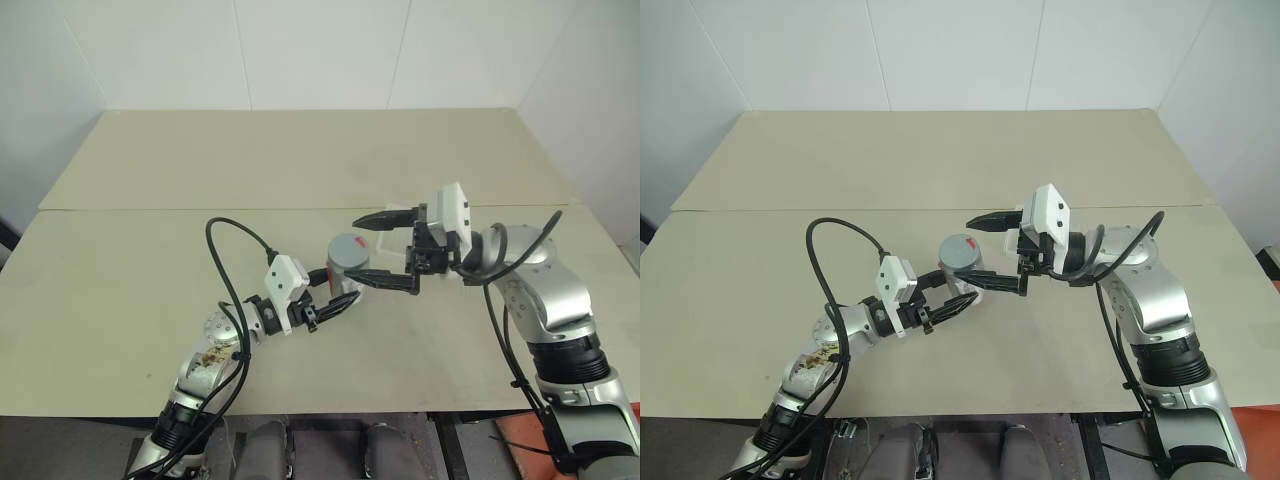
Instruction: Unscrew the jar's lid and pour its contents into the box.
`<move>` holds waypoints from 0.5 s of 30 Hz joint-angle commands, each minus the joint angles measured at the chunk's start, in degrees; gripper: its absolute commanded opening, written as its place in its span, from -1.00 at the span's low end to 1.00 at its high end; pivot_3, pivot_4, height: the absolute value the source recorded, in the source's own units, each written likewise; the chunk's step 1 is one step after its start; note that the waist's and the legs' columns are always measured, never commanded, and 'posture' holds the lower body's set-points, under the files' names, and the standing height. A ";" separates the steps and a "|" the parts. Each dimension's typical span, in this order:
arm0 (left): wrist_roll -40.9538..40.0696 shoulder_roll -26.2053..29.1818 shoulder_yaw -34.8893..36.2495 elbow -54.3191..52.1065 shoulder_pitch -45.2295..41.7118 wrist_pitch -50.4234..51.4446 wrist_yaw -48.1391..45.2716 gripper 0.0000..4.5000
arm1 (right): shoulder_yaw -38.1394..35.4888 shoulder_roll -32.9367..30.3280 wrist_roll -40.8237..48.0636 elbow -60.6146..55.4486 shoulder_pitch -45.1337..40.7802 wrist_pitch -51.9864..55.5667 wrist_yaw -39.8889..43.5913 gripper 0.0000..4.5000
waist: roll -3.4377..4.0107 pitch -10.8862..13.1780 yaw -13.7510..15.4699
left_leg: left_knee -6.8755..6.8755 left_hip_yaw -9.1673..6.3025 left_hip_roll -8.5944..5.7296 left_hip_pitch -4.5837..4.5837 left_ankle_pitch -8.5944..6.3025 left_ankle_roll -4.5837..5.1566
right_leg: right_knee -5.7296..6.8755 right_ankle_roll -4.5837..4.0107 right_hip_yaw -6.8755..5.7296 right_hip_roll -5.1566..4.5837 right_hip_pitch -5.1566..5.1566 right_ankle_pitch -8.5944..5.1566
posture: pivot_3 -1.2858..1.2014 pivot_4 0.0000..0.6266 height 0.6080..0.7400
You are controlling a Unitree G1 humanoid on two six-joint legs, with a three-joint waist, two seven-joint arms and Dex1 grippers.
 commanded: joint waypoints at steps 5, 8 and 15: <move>-0.36 0.16 -0.27 -1.13 0.01 -1.57 -0.84 0.08 | -4.64 -2.13 1.00 0.31 0.53 -0.60 1.24 0.98 | 0.00 0.00 0.02 | 0.00 0.00 0.00 0.00 0.00 0.00 | 0.00 0.00 0.01 0.00 0.01 0.00 | 0.03 -0.52 1.00; -0.40 0.30 -0.32 -1.19 0.12 -1.66 -0.98 0.08 | -5.08 -2.70 0.84 0.37 1.17 -0.63 1.64 0.98 | 0.00 0.00 0.03 | 0.00 0.00 0.00 0.00 0.00 0.00 | 0.00 0.00 0.01 0.00 0.00 0.00 | 0.03 -0.52 1.00; -0.33 0.38 -0.21 -0.98 0.23 -2.00 -1.33 0.08 | -6.20 -4.15 2.94 -2.65 3.28 0.03 4.01 0.98 | 0.00 0.00 0.04 | 0.00 0.00 0.00 0.00 0.00 0.00 | 0.00 0.00 0.01 0.00 0.01 0.00 | 0.03 -0.52 1.00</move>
